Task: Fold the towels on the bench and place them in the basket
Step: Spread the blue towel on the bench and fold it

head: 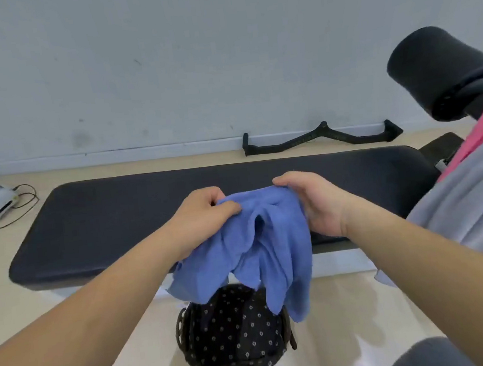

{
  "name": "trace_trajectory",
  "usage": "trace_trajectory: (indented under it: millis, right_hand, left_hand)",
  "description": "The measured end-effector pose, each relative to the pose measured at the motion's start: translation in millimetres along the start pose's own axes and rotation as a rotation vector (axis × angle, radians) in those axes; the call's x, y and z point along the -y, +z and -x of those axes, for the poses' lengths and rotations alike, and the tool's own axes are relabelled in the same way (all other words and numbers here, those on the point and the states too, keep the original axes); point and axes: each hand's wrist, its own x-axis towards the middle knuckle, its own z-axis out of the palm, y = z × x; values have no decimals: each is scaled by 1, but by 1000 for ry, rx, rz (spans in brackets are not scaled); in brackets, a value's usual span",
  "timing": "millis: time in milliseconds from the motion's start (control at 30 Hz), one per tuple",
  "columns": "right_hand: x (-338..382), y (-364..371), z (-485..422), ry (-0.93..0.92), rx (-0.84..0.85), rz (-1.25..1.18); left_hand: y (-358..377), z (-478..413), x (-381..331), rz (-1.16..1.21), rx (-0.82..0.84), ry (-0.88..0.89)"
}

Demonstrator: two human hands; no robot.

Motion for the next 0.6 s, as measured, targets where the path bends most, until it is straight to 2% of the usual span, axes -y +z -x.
trace_trajectory:
  millis: [167,300,367,433,533,600]
  right_hand:
    - [23,20,45,-183,10,209]
    - [43,45,82,-350,-200,790]
    - [52,53,99,-402,-261,1018]
    - [62,55,116,-373,-293,1132]
    - [74,56,140,-238,-274,1177]
    - [80,58,152,-212,-313,1169]
  left_hand:
    - [-36,48,-23,85,-128,116]
    - [-45,75,-36,130,-280,174]
    - [-54,83,-39,-17,-348,224]
    - [-67,91,-41,-248,-397,292]
    - [-92,102,-37,-528,-473,296]
    - [-109,106,-31,-656,-519,274]
